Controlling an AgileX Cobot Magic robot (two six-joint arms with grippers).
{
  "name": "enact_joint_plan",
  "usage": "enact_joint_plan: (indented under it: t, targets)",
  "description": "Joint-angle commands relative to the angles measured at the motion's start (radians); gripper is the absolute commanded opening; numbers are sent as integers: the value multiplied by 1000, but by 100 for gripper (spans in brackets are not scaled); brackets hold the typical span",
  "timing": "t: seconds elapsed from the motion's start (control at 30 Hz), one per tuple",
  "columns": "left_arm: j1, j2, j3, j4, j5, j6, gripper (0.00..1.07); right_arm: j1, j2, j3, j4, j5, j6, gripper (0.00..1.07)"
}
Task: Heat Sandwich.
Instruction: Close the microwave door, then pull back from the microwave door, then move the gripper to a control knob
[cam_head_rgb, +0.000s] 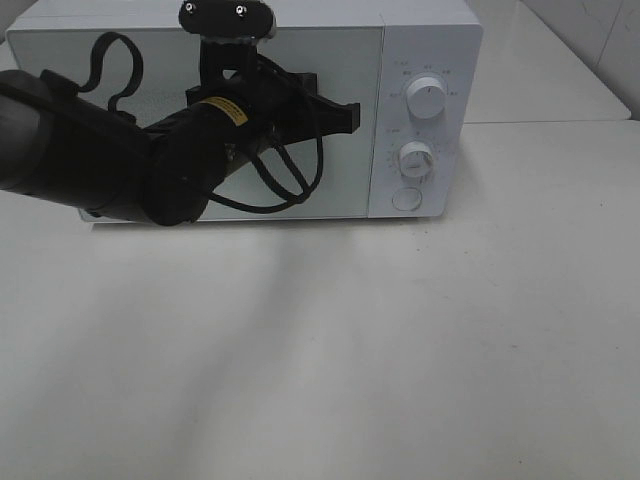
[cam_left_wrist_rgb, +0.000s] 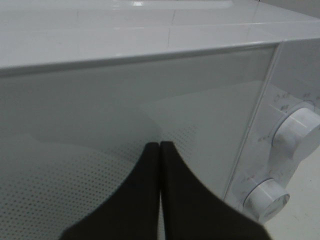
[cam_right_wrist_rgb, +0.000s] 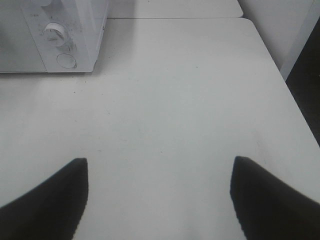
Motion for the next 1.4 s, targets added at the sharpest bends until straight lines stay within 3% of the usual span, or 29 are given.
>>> enact_joint_plan:
  t: [0.03, 0.57, 1.33, 1.4]
  targets:
    - [37, 8, -30, -88, -48, 0, 0, -8, -27, 2, 6, -8, -7, 75]
    - [21, -27, 7, -65, -37, 8, 0, -8, -27, 2, 6, -8, -7, 75]
    - [-41, -311, 400, -20, 10, -16, 0, -8, -27, 2, 6, -8, -7, 75]
    - [-46, -350, 456, -8, 14, -16, 26, -8, -27, 2, 6, -8, -6, 75]
